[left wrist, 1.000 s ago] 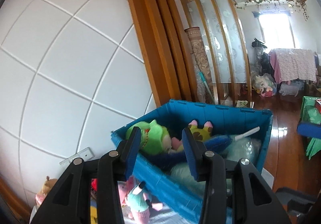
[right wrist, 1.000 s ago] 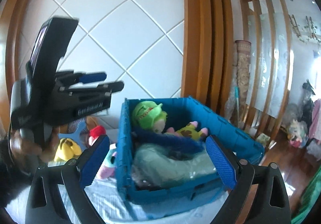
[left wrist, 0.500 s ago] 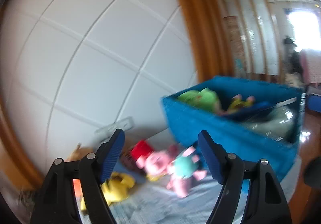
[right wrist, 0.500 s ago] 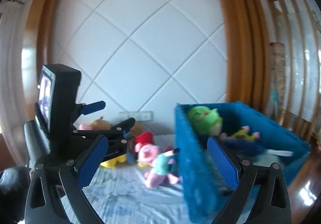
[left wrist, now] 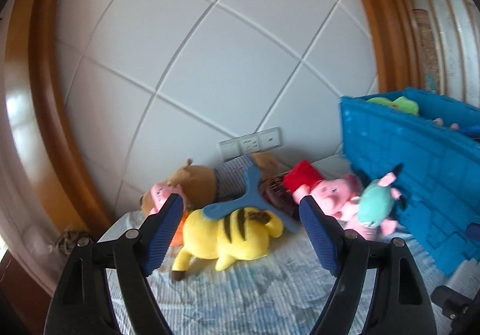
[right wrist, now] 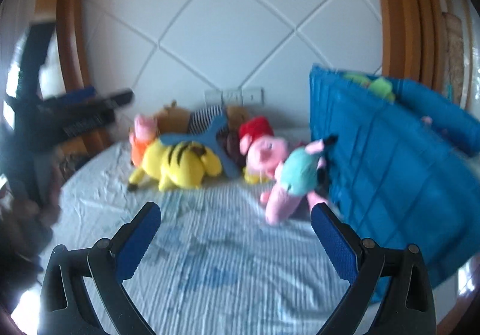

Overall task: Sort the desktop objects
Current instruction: 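Move the right gripper to the teal-and-pink donkey plush beside the crate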

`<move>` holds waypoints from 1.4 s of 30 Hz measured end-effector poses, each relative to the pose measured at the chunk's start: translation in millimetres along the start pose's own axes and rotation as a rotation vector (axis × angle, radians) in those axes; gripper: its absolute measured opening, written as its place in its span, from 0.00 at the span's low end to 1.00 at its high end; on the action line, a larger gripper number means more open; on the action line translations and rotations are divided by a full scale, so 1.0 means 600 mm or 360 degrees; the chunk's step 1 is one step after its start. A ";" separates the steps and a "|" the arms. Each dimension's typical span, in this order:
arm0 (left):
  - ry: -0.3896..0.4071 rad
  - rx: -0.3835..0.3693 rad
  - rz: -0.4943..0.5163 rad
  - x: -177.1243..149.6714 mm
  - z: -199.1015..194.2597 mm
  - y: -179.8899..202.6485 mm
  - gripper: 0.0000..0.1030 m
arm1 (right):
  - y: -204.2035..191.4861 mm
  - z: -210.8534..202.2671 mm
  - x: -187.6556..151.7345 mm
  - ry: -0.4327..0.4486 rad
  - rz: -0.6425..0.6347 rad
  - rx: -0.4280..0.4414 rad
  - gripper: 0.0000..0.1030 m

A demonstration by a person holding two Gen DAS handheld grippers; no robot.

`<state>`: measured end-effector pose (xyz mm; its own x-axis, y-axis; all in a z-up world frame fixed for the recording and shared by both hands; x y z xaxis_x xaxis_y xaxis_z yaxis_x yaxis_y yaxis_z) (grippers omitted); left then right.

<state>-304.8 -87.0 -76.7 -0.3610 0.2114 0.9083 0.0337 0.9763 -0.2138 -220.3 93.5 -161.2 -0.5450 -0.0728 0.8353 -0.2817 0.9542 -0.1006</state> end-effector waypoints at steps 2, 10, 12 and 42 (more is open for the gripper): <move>-0.0005 0.0036 -0.0007 -0.001 0.014 -0.005 0.77 | 0.014 0.031 -0.001 0.0002 0.0013 -0.0033 0.99; -0.0046 0.0023 0.0078 0.013 0.111 0.051 0.77 | 0.075 0.169 0.014 -0.0032 0.0151 -0.0169 0.99; -0.0054 -0.0003 0.0118 0.017 0.142 0.077 0.77 | 0.094 0.204 0.013 -0.0063 0.0187 -0.0237 0.99; -0.0206 -0.1096 0.0719 -0.013 0.388 0.376 0.77 | 0.212 0.415 -0.046 -0.0280 0.0398 -0.0521 0.99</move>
<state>-511.4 120.8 -216.0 -0.2790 0.6238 0.7301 0.7482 0.6178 -0.2419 -437.9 144.7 -331.6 -0.6984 0.1504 0.6997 0.1249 0.9883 -0.0877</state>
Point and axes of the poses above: each gripper's, at about its wrist camera, not at the fingertips, and z roughly the way its jaws point, y to its right, x to its top, the point moved 6 cm from there along z, roughly the way its jaws point, and after that the axes turned 2 degrees about x, right-handed, at the moved point
